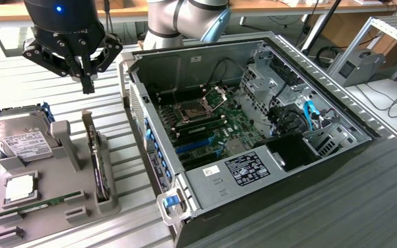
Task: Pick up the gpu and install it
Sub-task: 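Reach for the gpu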
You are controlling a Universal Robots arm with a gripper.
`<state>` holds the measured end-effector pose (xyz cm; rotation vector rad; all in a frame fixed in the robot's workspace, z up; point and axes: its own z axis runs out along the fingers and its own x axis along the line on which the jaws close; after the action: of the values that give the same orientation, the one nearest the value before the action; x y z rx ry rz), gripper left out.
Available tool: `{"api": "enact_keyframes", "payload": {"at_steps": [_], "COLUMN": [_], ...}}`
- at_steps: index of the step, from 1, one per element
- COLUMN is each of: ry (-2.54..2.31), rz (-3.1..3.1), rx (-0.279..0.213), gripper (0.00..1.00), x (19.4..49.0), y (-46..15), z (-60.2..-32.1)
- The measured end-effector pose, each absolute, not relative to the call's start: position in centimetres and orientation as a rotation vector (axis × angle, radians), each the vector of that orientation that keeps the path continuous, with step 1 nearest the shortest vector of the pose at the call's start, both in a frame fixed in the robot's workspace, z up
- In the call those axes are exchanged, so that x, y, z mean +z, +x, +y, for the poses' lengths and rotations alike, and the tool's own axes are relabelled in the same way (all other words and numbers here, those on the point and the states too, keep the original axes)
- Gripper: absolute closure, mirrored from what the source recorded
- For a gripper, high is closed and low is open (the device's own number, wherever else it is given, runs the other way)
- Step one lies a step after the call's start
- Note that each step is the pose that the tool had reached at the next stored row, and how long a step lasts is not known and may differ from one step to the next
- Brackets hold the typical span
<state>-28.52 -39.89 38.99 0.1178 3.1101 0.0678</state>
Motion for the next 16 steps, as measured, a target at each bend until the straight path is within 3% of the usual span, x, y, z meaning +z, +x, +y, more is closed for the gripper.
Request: {"api": "enact_keyframes", "payload": {"at_steps": [16], "ry": [0.118], "rz": [3.110], "rx": [0.068], "gripper": [0.89], "x": [38.98], "y": [-29.27], "z": [-39.89]}}
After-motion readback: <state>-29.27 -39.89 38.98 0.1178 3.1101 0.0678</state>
